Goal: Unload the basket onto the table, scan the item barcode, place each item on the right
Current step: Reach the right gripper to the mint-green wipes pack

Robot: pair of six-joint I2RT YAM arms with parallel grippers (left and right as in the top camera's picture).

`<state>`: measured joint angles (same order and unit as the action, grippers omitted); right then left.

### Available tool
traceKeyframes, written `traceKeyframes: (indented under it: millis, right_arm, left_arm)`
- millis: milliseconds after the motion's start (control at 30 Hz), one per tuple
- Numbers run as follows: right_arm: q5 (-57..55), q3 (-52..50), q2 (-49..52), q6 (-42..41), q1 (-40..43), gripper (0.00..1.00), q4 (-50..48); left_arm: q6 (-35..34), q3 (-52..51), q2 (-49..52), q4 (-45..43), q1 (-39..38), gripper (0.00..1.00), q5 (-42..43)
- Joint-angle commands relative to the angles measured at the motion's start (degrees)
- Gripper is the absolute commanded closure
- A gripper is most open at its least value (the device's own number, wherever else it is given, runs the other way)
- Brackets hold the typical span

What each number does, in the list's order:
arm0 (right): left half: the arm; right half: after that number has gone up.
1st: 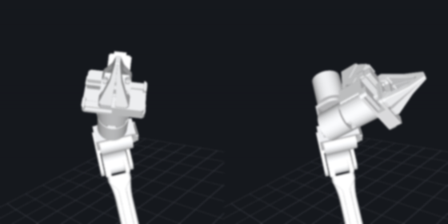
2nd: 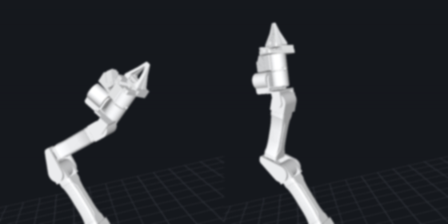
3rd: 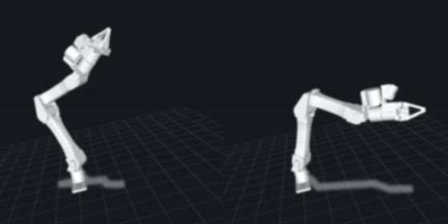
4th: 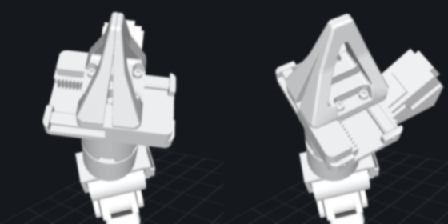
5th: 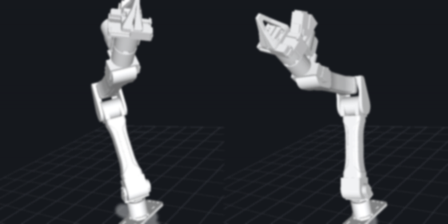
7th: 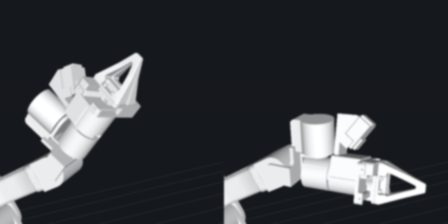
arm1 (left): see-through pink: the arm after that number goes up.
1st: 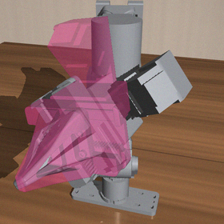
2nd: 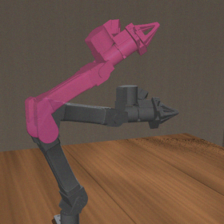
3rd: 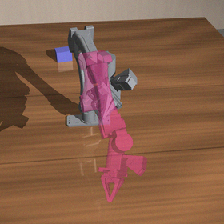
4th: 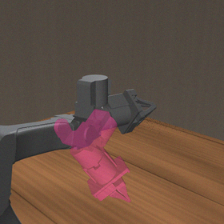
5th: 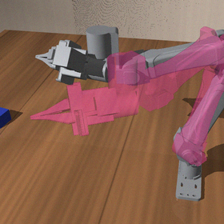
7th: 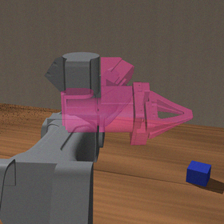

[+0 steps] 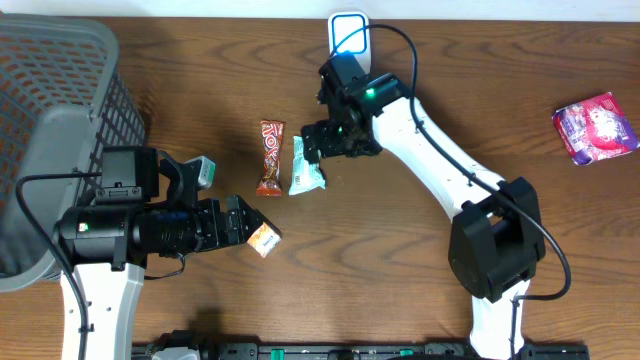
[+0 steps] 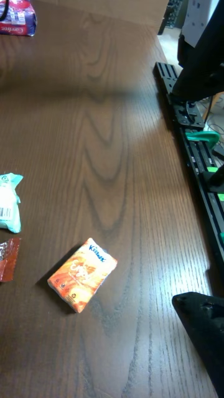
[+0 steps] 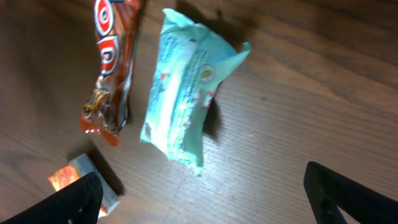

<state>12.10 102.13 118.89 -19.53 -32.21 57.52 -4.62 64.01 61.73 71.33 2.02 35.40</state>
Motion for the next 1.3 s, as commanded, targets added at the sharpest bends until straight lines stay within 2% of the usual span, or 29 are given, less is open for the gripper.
traceKeyframes:
  millis: [0,267,1267]
  right_arm:
    - [0.87,-0.28,0.55,-0.37,-0.79,0.01,-0.39]
    - [-2.64,-0.28,1.03,-0.31,-0.79,0.01,-0.9]
    - [-2.78,-0.28,1.03,-0.15,-0.9,0.01,-1.18]
  left_arm:
    - [0.55,-0.17,0.0,0.02,-0.22,0.02,-0.57]
    - [0.55,-0.17,0.0,0.0,-0.22,0.02,-0.57]
    - [0.55,-0.17,0.0,0.0,-0.22,0.02,-0.57]
